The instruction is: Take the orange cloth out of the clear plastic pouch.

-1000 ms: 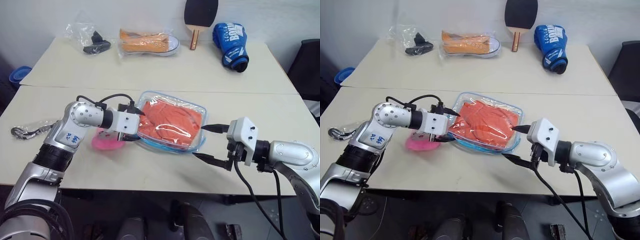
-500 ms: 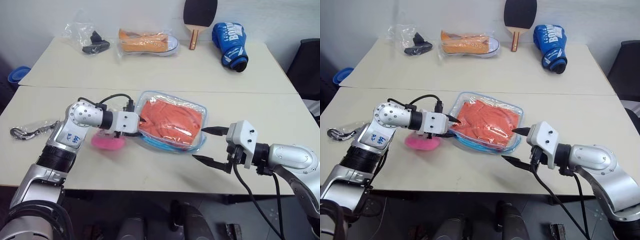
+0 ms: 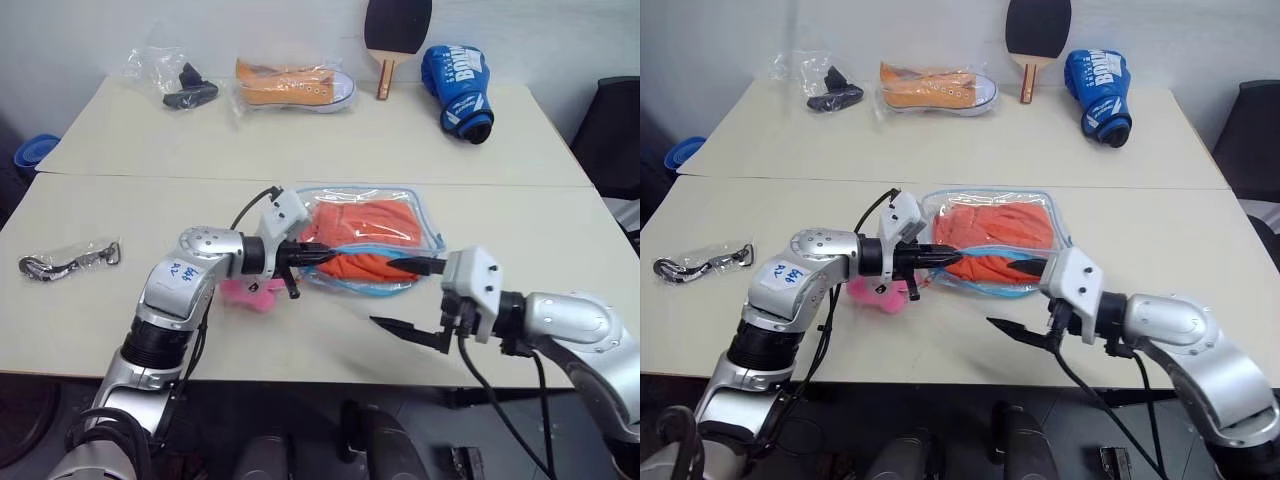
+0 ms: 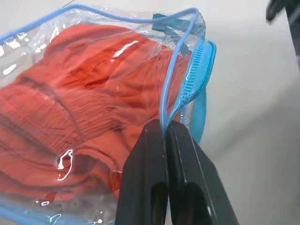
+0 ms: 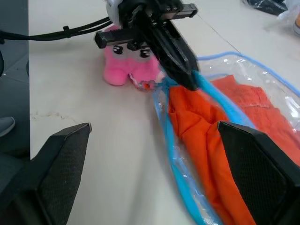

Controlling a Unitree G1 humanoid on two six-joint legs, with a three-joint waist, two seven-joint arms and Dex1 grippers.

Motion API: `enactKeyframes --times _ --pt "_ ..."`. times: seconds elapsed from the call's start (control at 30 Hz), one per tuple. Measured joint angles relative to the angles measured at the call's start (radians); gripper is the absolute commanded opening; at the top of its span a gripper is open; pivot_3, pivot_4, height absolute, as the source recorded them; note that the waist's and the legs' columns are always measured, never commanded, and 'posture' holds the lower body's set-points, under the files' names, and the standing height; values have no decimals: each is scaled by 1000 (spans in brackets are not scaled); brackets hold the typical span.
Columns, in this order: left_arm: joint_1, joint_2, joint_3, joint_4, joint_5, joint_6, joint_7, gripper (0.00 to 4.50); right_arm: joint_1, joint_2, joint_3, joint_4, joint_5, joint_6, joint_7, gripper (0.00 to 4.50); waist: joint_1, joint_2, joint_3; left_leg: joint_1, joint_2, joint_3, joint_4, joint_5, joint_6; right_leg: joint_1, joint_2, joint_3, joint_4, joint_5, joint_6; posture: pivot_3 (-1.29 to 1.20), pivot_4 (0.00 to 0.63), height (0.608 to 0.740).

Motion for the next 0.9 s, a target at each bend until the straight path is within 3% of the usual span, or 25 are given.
enactKeyframes --times 0.07,0.17,0.6,0.9 --pt "1 0 1 -6 0 7 19 0 -30 35 58 43 -64 -6 -42 3874 -1 0 0 1 0 1 0 0 -1 0 0 1 0 0 0 0 150 740" --pt "0 -3 -1 -27 -4 9 33 0 -68 81 113 132 -165 -24 -107 2852 2 0 0 0 0 1 0 1 -1 -1 0 1 1 0 0 0 150 740" --pt "1 -4 -30 -32 -6 -6 57 0 -144 169 264 338 -465 -145 -215 2852 2 0 0 0 0 1 0 1 -1 -1 0 0 0 0 0 0 150 740" --pt "0 -16 -34 -32 -6 -19 75 0 -189 211 303 433 -634 -183 -277 2852 1 0 0 0 0 1 0 1 -1 -1 -1 0 1 0 0 0 150 740"
